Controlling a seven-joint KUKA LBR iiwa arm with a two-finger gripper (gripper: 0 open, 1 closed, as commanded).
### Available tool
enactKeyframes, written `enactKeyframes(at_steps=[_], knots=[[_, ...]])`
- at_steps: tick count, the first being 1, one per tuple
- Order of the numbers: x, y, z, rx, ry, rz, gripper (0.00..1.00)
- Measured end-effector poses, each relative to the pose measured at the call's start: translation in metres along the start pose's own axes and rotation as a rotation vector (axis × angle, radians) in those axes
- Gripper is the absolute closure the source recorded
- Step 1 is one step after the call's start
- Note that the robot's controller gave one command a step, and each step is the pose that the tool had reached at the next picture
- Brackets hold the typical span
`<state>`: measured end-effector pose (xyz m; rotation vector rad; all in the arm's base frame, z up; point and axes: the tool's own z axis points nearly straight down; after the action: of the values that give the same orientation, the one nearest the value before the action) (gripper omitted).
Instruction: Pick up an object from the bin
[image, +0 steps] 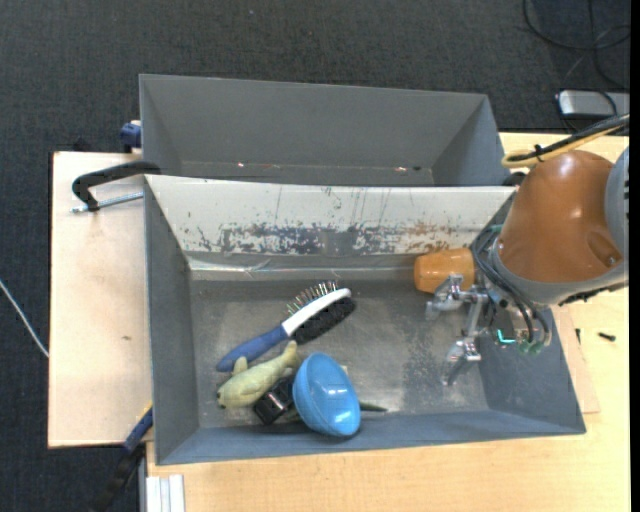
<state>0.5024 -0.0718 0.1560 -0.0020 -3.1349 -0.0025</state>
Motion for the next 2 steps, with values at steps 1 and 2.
enactKeyframes(at_steps=[1, 2], knots=[[-0.065, 0.076, -0.071, -0.003, -0.019, 0.16, 0.0], [-0.057, 0.143, 0.059, -0.001, -0.004, 0.256, 0.0]])
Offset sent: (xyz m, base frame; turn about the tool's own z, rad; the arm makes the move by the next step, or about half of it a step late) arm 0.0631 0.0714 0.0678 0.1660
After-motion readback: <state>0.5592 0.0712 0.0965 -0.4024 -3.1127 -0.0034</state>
